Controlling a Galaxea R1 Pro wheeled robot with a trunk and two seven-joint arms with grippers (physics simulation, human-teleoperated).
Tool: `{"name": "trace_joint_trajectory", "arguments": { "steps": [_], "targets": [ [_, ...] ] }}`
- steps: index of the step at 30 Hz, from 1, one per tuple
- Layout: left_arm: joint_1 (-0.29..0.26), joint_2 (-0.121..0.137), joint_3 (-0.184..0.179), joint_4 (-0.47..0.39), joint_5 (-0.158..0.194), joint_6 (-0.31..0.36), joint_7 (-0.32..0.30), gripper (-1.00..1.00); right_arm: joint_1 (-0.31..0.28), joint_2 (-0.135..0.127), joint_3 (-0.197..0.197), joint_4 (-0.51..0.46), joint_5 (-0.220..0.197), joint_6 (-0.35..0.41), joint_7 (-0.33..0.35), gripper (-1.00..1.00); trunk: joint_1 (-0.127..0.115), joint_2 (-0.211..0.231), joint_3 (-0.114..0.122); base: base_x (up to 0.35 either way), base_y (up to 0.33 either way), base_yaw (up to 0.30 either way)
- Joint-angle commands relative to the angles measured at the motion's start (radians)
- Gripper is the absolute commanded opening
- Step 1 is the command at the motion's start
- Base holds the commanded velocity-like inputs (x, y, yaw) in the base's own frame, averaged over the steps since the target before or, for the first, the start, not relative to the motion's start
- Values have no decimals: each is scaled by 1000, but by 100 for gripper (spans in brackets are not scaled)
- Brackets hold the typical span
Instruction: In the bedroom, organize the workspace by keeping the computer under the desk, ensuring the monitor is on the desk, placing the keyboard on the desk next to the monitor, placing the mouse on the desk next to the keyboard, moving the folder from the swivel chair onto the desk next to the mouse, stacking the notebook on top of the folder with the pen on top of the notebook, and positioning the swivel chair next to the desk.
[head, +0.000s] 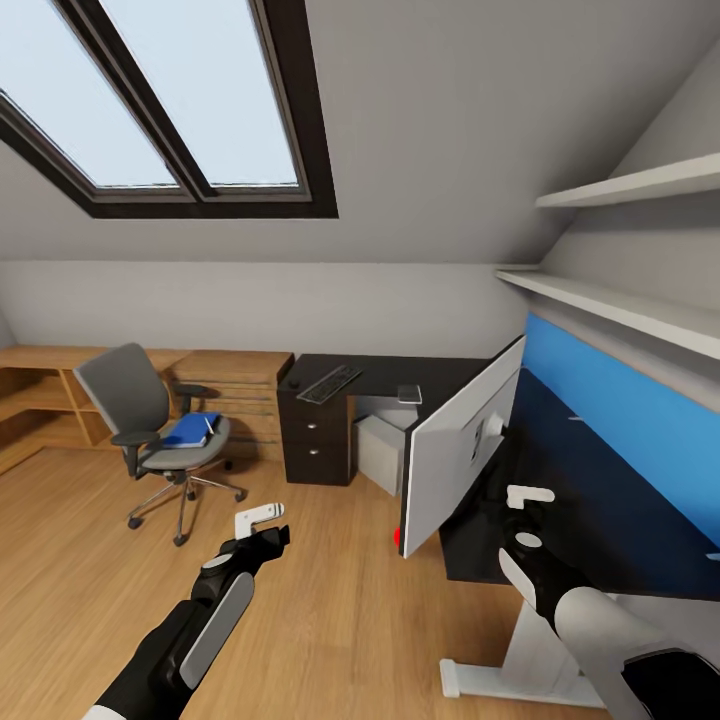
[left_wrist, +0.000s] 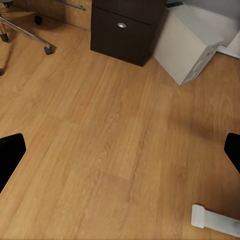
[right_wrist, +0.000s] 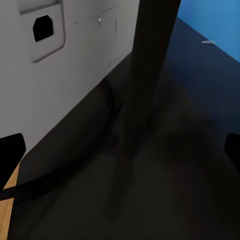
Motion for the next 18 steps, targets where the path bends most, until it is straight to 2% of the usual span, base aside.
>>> {"name": "trace_joint_trajectory", "arguments": {
  "steps": [1, 13, 18],
  "targets": [
    [-1, 1, -3, -2, 9, 1, 10, 100, -1, -1, 9, 0, -10, -4, -4, 100, 4, -9, -5, 0, 0, 0],
    [-1, 1, -3, -2, 7, 1, 10, 100, -1, -4, 9, 0, -9, 7, -4, 100, 50, -93, -43, 0, 0, 0],
    [-1, 1, -2, -2, 7, 1, 10, 100, -2, -7, 9, 0, -10, 53, -4, 100, 70, -128, -58, 0, 0, 0]
  ]
}}
